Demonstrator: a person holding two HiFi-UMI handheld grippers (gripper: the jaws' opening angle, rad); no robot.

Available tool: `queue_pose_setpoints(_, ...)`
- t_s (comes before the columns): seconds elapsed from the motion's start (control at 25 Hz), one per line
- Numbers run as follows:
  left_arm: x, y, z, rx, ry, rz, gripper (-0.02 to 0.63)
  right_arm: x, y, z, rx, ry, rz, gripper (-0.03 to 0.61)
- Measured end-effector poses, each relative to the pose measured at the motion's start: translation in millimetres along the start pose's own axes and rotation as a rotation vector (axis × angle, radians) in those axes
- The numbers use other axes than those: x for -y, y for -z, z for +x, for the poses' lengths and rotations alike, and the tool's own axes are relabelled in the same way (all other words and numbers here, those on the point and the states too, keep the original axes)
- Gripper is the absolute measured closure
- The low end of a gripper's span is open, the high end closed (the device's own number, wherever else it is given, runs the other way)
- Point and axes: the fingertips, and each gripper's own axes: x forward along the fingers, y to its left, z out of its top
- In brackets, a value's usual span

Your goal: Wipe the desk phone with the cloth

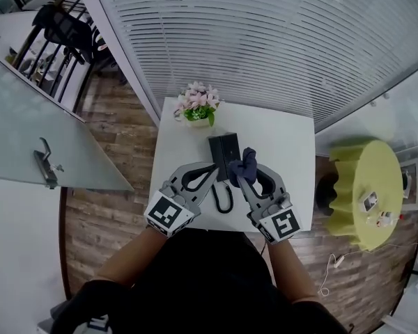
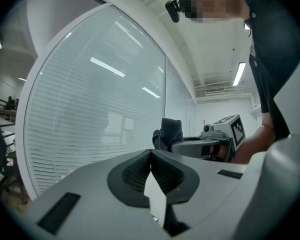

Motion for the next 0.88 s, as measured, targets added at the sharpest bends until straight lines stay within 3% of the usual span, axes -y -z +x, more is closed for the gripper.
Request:
queue_pose_setpoints(0.36, 7, -30, -3, 0.065, -0.006, 0.004, 0.604, -5, -34, -8, 0.054, -0.018, -0.012, 0.459)
queue_pose_setpoints(0.88, 10, -31, -3, 0.067, -0.01, 0.007, 0.604, -4, -33, -9, 0.055, -0.015, -0.014, 0.462)
